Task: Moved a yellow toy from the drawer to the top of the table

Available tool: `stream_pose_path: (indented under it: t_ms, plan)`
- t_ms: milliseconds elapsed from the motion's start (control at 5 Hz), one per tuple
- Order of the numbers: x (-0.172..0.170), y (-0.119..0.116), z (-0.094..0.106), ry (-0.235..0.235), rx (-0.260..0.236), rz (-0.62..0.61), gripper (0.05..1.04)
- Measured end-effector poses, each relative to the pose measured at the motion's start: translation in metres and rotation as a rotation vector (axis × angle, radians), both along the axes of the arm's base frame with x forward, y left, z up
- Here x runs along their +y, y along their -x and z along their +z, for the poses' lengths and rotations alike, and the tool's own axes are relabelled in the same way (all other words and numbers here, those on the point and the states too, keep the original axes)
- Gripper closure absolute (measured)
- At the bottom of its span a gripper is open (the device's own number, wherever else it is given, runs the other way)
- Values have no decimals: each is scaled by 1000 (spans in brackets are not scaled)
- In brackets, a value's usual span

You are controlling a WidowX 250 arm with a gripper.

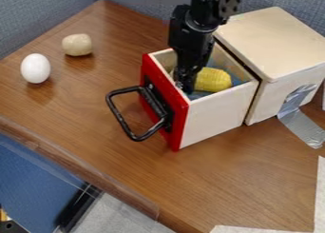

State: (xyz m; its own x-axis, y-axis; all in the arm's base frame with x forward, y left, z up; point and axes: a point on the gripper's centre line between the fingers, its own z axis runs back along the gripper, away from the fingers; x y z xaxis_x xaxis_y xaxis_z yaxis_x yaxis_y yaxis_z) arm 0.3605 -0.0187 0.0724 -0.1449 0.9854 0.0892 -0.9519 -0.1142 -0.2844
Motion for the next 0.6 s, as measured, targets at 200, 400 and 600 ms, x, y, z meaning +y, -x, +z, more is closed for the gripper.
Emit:
stream_pose_path:
  t_ms: [200, 400, 600]
  plan:
    - [0, -1, -2, -3, 1, -2, 129]
    - [-1, -1, -3, -2, -6, -21, 411]
    - [-2, 0, -3, 6, -4, -40, 484]
